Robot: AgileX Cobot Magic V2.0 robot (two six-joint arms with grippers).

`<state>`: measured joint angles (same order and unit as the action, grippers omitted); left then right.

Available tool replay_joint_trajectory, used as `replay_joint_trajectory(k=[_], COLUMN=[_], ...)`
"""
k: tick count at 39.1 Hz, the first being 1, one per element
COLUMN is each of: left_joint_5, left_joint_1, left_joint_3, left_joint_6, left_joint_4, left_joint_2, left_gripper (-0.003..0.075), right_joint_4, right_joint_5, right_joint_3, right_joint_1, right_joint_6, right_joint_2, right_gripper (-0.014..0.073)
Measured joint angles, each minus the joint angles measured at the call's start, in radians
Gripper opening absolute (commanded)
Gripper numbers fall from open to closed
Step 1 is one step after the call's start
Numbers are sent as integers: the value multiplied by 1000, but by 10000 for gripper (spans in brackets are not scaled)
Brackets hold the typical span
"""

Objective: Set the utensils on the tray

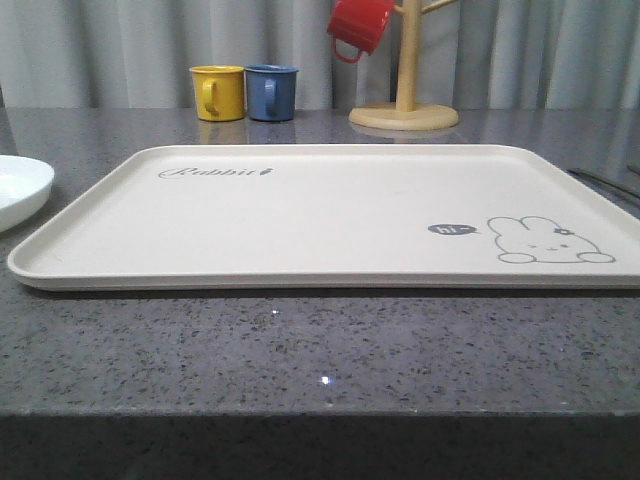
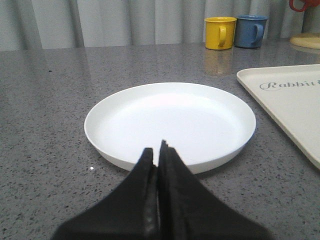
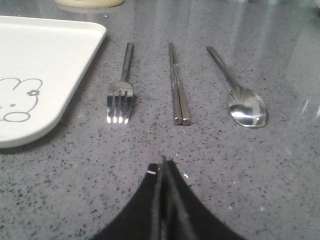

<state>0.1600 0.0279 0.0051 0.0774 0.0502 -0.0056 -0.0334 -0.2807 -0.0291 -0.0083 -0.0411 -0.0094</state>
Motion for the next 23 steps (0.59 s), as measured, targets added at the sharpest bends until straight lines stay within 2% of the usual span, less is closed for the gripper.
replay_joint_trajectory(k=[23], left_joint_5=[0], left_joint_1=[0], left_joint_3=[0], left_joint_6=[0], left_joint_4=[0], left_joint_2=[0], left_gripper=[-18], right_joint_4=[-10], right_joint_5=[0], right_joint_3=[0], right_joint_1=[0], right_joint_6=[0], right_joint_2=[0], right_gripper=[-69])
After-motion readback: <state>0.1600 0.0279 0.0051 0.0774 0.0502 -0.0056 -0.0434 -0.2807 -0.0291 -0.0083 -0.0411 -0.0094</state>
